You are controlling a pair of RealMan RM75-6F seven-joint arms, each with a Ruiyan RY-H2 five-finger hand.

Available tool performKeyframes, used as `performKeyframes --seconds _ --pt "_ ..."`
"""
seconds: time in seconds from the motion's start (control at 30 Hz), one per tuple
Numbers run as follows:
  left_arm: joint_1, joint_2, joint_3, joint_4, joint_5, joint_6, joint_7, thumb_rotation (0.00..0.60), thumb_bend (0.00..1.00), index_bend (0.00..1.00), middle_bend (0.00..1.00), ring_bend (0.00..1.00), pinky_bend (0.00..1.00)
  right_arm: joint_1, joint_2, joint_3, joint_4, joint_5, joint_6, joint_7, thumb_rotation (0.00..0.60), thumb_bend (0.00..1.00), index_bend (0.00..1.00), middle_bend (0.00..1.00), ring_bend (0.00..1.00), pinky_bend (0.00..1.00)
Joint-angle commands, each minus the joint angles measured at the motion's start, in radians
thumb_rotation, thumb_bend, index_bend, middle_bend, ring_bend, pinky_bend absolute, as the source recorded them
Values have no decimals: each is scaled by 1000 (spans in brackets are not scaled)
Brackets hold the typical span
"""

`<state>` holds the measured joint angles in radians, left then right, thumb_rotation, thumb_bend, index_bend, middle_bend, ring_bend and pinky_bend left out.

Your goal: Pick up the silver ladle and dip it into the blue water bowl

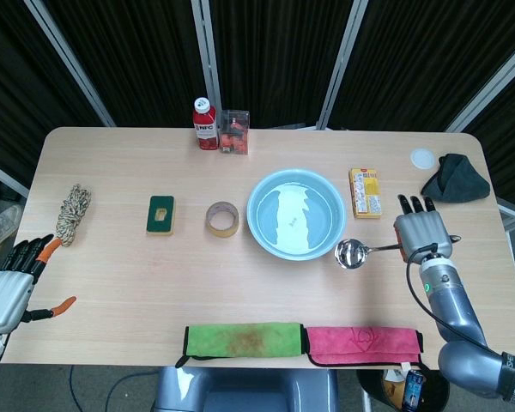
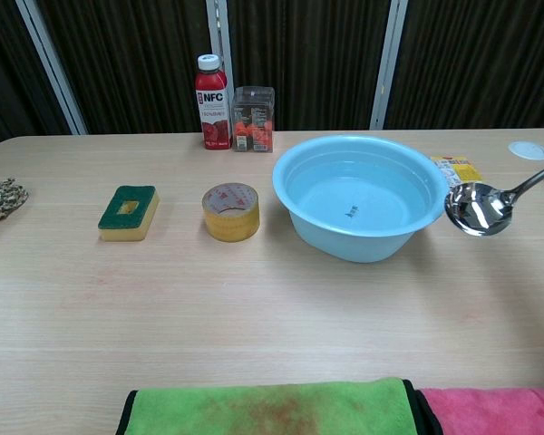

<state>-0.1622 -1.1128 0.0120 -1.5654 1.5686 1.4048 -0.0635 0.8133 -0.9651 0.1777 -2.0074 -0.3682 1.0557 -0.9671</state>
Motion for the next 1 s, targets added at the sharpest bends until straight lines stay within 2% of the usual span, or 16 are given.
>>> performKeyframes --seconds 0.03,0.3,0.53,1.0 --pt "-1 0 -1 2 -2 -3 -3 377 189 0 0 0 0 58 -1 9 -18 73 -5 -25 600 480 686 0 0 0" --pt "-3 4 -4 5 -10 -7 -16 373 187 0 0 0 0 187 -36 20 -3 219 -11 -59 600 481 686 0 0 0" --pt "-7 7 -10 12 -25 -18 -36 378 187 0 0 0 0 275 -106 16 62 322 -31 -81 600 480 687 0 0 0" --pt "-11 12 -20 27 -48 -28 -67 372 187 0 0 0 0 399 -265 -11 258 445 -92 -133 600 480 687 1 0 0"
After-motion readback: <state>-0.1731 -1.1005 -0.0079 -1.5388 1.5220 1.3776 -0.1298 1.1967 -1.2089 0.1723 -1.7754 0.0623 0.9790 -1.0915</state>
